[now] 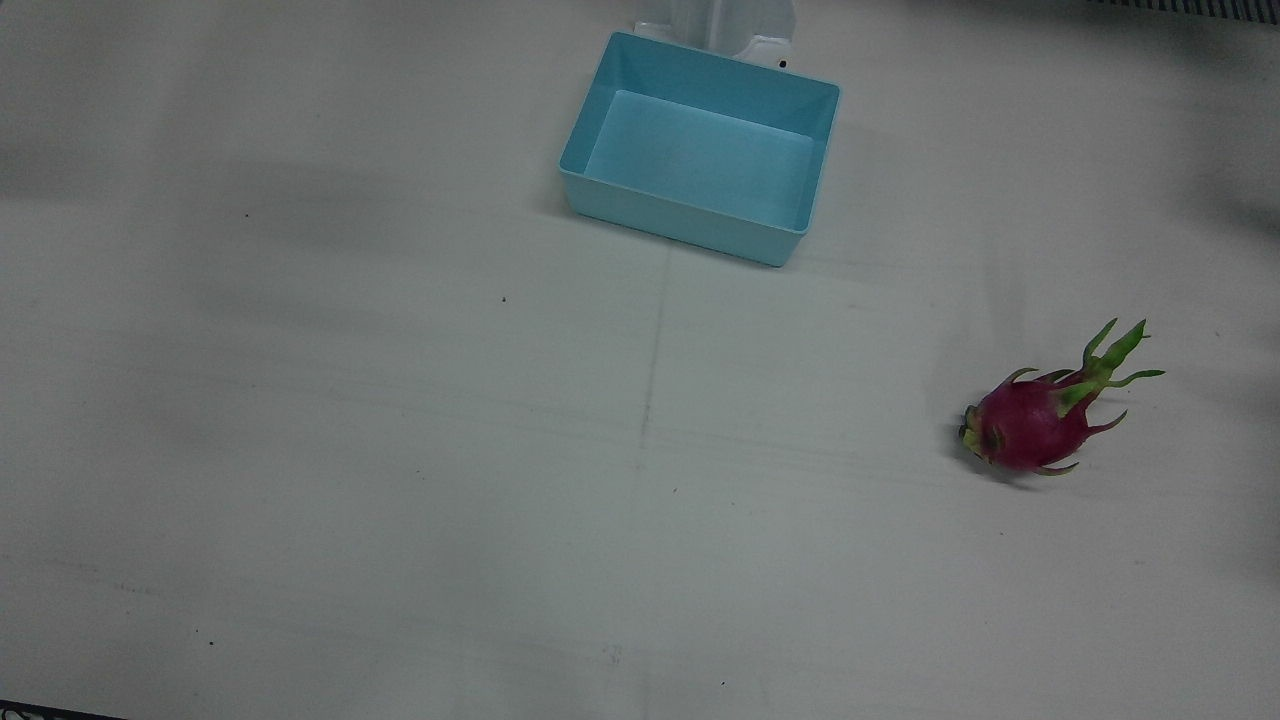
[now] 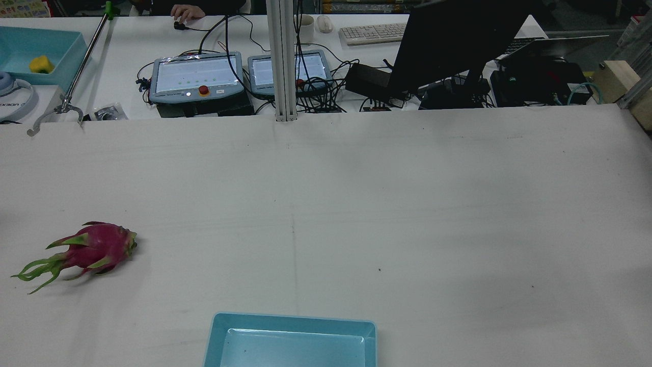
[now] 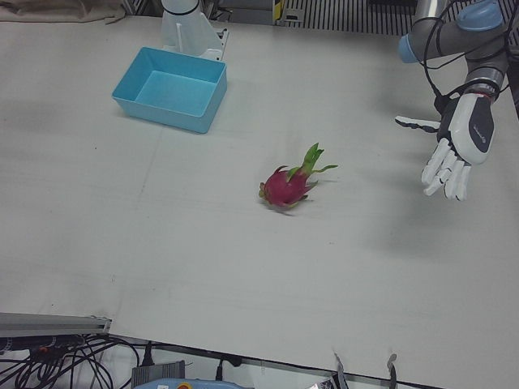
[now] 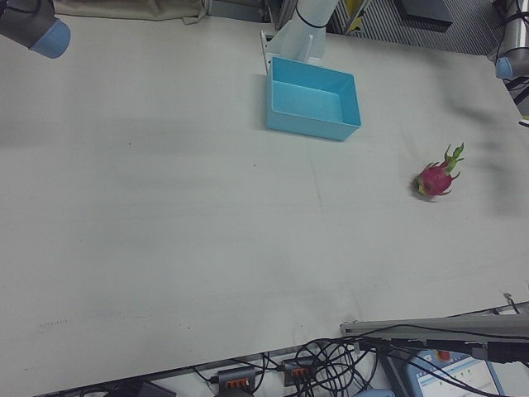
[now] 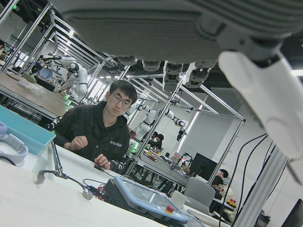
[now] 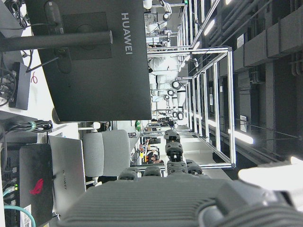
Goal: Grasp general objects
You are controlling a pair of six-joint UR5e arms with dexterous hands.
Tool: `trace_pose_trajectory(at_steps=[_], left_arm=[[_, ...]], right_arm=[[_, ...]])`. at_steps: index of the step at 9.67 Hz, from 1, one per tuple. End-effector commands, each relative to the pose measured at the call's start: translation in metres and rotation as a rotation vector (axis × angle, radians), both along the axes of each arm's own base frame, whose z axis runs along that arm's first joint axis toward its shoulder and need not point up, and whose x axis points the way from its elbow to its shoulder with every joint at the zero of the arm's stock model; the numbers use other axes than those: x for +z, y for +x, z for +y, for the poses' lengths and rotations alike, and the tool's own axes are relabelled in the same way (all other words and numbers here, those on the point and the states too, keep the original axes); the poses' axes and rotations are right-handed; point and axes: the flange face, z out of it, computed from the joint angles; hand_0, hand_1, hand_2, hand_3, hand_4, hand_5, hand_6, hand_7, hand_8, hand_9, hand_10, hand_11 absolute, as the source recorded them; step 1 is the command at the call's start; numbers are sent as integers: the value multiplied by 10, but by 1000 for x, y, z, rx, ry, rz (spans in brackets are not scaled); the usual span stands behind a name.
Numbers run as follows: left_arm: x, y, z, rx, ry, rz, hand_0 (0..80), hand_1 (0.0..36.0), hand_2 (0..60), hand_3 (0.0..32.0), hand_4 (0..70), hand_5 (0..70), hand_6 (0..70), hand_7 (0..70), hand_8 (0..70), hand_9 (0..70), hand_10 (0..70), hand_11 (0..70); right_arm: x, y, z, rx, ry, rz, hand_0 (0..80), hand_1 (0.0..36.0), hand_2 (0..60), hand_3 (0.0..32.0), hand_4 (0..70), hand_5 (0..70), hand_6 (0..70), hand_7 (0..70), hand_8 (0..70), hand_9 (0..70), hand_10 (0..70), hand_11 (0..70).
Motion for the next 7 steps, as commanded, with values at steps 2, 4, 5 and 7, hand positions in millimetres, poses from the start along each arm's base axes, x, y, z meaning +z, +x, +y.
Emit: trace_pose_trajectory(at_steps=[2, 4, 5, 7], left_arm=[[-22, 21, -4, -27, 97, -236, 646, 330, 193, 0, 34, 19, 17, 205, 0, 27, 0, 0], [-28, 47, -19, -5, 102, -312, 706, 355, 251, 0, 64, 59, 33, 220, 0, 30, 0, 0], [-34, 59, -31, 11, 90, -326, 702, 356, 257, 6, 57, 61, 33, 221, 0, 30, 0, 0], [-52, 68, -32, 27, 51, -367, 770, 360, 268, 82, 23, 57, 11, 203, 0, 26, 0, 0]], right_arm=[[0, 0, 0, 0, -1, 0, 0, 0, 0, 0, 0, 0, 0, 0, 0, 0, 0, 0], [0, 0, 0, 0, -1, 0, 0, 0, 0, 0, 0, 0, 0, 0, 0, 0, 0, 0], [-1, 0, -1, 0, 1, 0, 0, 0, 0, 0, 0, 0, 0, 0, 0, 0, 0, 0], [0, 0, 0, 0, -1, 0, 0, 0, 0, 0, 0, 0, 0, 0, 0, 0, 0, 0]])
